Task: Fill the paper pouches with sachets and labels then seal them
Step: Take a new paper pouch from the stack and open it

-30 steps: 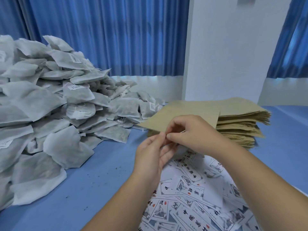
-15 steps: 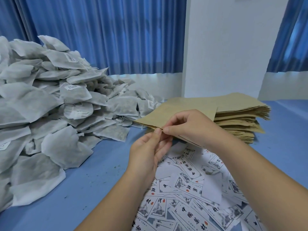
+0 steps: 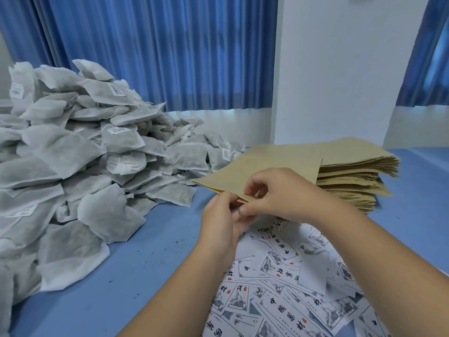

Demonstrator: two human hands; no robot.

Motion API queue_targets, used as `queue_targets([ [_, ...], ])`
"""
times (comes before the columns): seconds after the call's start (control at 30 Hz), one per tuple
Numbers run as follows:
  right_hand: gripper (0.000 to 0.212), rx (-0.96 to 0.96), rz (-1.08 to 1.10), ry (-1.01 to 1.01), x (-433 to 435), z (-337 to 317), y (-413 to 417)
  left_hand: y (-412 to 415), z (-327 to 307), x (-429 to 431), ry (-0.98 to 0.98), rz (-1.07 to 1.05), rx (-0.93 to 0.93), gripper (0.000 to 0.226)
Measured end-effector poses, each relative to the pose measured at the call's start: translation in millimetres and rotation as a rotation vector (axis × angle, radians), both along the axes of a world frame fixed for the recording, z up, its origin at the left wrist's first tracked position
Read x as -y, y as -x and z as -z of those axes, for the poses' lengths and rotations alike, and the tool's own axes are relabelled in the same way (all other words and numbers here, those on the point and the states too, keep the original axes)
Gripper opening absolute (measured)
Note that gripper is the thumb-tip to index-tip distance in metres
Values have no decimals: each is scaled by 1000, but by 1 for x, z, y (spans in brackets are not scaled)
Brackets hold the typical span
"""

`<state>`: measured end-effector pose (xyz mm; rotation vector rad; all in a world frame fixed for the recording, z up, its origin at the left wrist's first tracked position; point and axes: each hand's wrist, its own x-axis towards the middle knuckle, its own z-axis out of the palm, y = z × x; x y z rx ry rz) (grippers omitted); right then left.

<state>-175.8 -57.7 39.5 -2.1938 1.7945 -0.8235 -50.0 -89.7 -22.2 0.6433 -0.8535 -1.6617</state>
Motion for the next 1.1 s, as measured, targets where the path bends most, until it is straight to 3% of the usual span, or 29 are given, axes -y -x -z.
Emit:
queue_targets([
  [0.2, 14, 203, 22, -55, -1, -7, 10, 3, -2, -3, 35, 46, 41, 14],
  [0.4, 12, -143, 17, 59, -3, -5, 5, 3, -1, -5, -11, 121, 119, 8],
  [0.47, 13, -210, 9, 105, -4, -6, 1, 2, -2, -3, -8, 119, 179, 21],
  [0.57, 16, -213, 0, 156, -5, -9, -2, -1, -4, -1, 2, 92, 238, 46],
  [0.7, 17, -170, 60, 168, -5, -11, -4, -7, -8, -4, 76, 120, 187, 49],
  [0.87, 15, -152, 94, 153, -8, -15, -2, -10, -7, -2, 117, 128, 229, 26],
  [1.0, 17, -181, 80, 125, -12, -16, -4, -8, -7, -1, 62, 66, 268, 30],
  [1.1, 19, -221, 45, 113, -13, -13, -8, -7, -6, -3, 48, 47, 220, 21],
])
